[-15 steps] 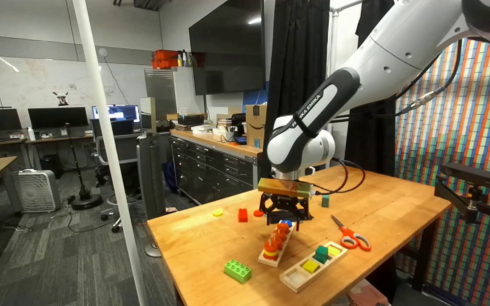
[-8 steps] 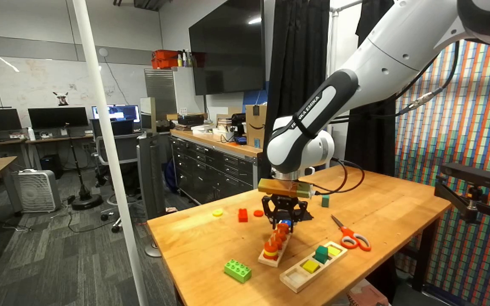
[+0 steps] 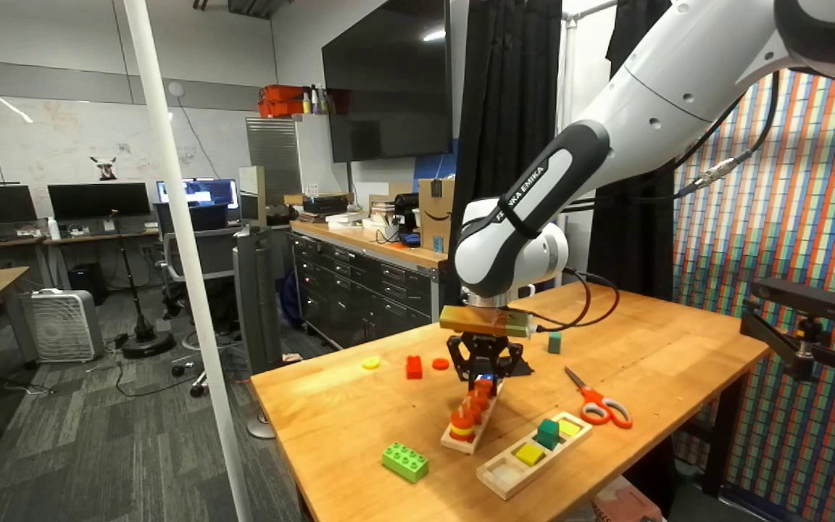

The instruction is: Pick up the tokens from the holder and put them on the table.

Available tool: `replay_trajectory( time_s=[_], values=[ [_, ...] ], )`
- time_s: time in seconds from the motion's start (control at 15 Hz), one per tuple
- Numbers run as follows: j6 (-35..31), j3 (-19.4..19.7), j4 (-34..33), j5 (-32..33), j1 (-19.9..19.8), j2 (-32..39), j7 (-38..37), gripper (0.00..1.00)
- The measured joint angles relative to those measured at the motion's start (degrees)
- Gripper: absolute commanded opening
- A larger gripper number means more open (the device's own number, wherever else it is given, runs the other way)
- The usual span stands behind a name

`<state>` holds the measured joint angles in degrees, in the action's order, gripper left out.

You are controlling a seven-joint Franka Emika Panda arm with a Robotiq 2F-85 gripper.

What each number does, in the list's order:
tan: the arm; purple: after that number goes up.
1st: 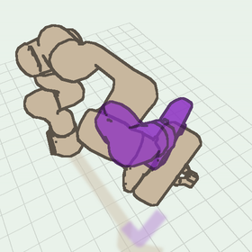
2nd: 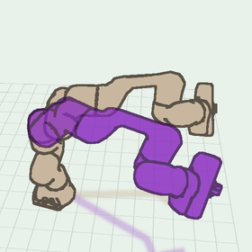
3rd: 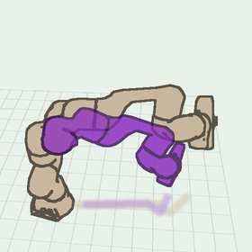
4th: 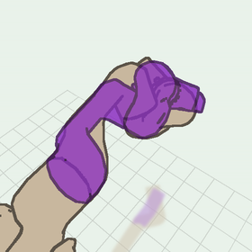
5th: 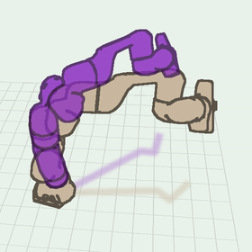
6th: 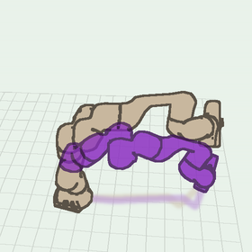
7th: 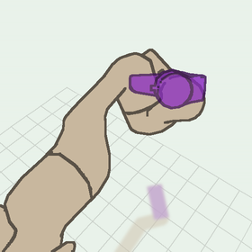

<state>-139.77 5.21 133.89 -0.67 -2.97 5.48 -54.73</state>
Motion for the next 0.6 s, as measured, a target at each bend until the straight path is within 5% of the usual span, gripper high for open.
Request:
replay_trajectory(
  time_s=[0.6],
  values=[
    [2.31,-0.21,-0.62,7.19,0.58,-1.53,-5.45,0.24]
  ],
)
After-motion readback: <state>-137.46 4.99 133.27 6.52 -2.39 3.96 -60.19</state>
